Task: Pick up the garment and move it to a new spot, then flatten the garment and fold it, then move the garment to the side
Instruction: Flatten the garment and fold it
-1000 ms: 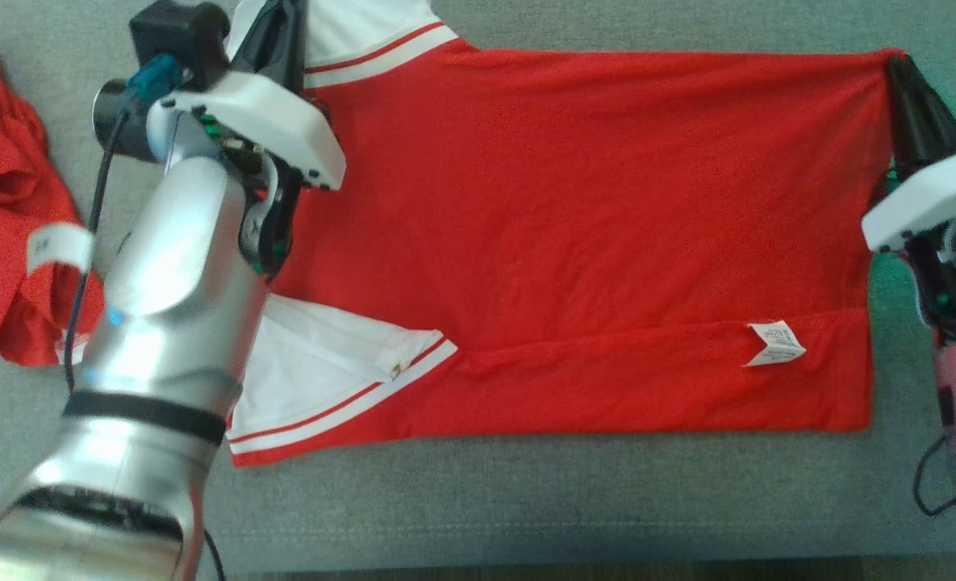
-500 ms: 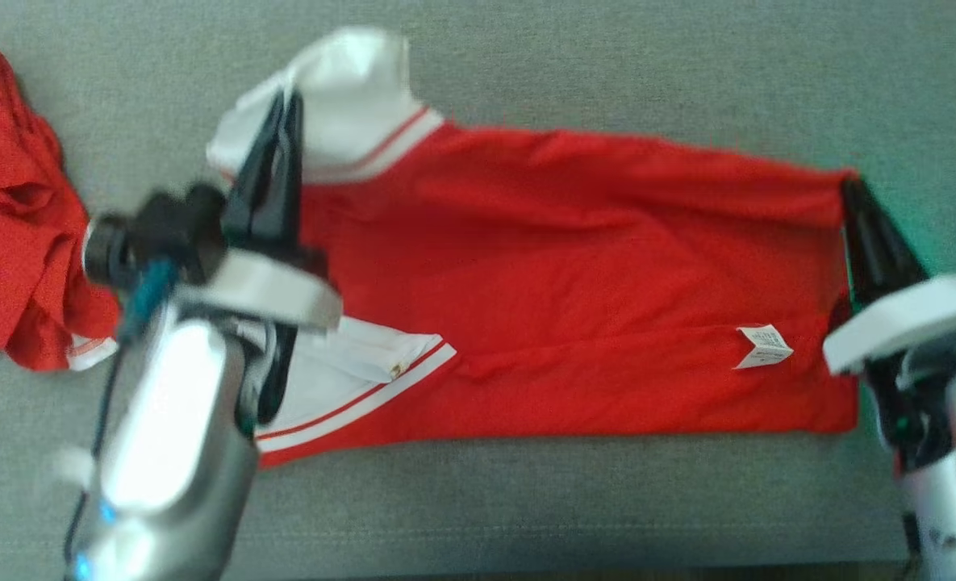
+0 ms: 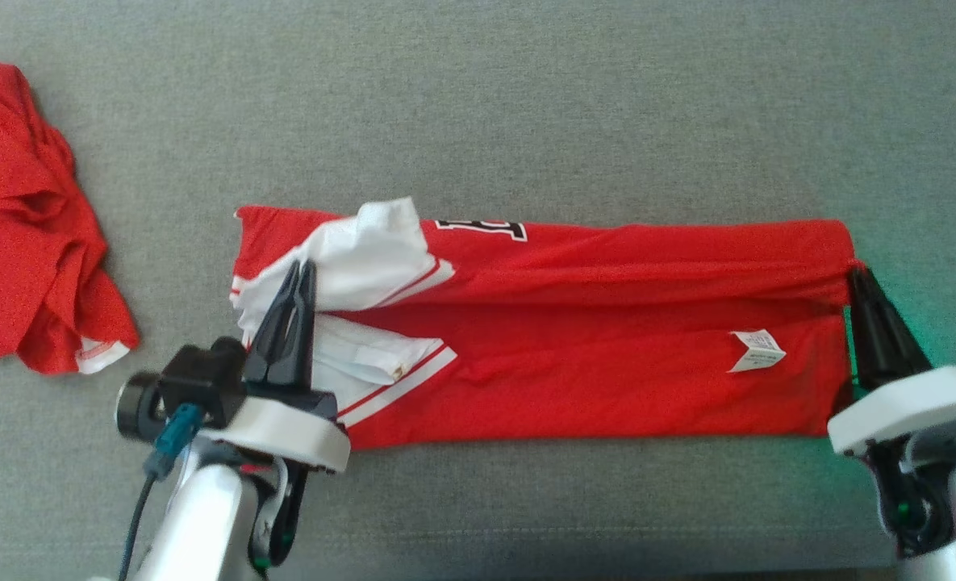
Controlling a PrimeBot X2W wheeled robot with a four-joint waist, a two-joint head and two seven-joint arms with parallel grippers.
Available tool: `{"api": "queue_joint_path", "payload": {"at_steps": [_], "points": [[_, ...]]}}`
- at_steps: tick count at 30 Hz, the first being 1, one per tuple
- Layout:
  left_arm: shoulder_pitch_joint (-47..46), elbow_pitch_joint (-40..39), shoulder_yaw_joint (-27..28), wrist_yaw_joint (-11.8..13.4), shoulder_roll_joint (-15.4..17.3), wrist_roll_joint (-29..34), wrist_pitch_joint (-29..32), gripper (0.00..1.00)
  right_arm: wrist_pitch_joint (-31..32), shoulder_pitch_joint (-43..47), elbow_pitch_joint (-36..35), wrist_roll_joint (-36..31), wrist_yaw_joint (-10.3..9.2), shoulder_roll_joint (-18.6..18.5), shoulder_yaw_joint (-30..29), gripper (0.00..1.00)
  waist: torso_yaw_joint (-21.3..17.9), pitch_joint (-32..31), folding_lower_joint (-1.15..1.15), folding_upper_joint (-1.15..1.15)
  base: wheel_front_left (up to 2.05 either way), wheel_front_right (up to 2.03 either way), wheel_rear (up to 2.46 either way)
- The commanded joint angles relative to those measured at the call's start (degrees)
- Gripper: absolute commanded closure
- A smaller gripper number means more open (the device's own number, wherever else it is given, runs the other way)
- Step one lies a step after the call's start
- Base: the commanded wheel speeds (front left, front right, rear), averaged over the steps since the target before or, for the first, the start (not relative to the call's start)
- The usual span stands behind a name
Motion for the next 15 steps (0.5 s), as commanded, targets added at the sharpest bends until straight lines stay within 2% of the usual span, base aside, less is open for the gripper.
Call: {"api": "queue_joint_path", "payload": {"at_steps": [1, 4, 5, 6, 7, 8, 12, 15], "points": [[0.34, -1.01, 2.71, -0.26, 0.11, -0.72, -0.30, 1.00, 0.21, 0.95, -2.52, -0.61, -0.05, -0.04, 0.61, 1.00, 0.00, -0.10, 0.00, 0.00, 0.00, 0.00, 0.00], [1.37, 1.42, 3.05, -1.10, -0.56, -1.73, -0.30, 1.00, 0.51, 2.60, -3.36, -1.00, -0.05, 0.80, 0.24, 1.00, -0.02, -0.21, 0.00, 0.00, 0.00, 0.00, 0.00], [1.52, 2.47, 3.21, -1.35, -0.78, -2.26, -0.30, 1.00, 0.54, 3.01, -3.57, -1.30, -0.05, 1.00, 0.19, 0.81, -0.06, -0.22, 0.00, 0.00, 0.00, 0.00, 0.00], [1.52, 2.47, 3.21, -1.35, -0.78, -2.26, -0.30, 1.00, 0.54, 3.01, -3.57, -1.30, -0.05, 1.00, 0.19, 0.81, -0.06, -0.22, 0.00, 0.00, 0.00, 0.00, 0.00], [1.62, 3.50, 3.40, -1.55, -1.02, -2.89, -0.30, 0.65, 0.48, 3.41, -3.84, -1.76, -0.05, 1.19, 0.19, 0.46, -0.07, -0.26, 0.00, 0.00, 0.00, 0.00, 0.00], [1.73, 4.74, 3.48, -1.78, -1.24, -3.63, -0.30, 0.00, 0.45, 3.84, -4.09, -2.26, -0.05, 1.43, 0.12, 0.00, -0.11, -0.32, 0.00, 0.00, 0.00, 0.00, 0.00], [2.00, 7.44, 4.14, -2.03, -1.60, -5.36, -0.29, 0.00, -0.31, 5.71, -5.87, -5.59, -0.05, 2.30, -0.18, 0.00, -0.44, -1.06, 0.00, 0.00, 0.00, 0.00, 0.00], [2.80, 7.04, 5.11, -1.26, -1.39, -5.52, -0.29, 0.00, -2.16, 7.13, -8.37, -8.81, -0.05, 2.78, -0.25, 0.00, -0.57, -2.01, 0.00, 0.00, 0.00, 0.00, 0.00]]}}
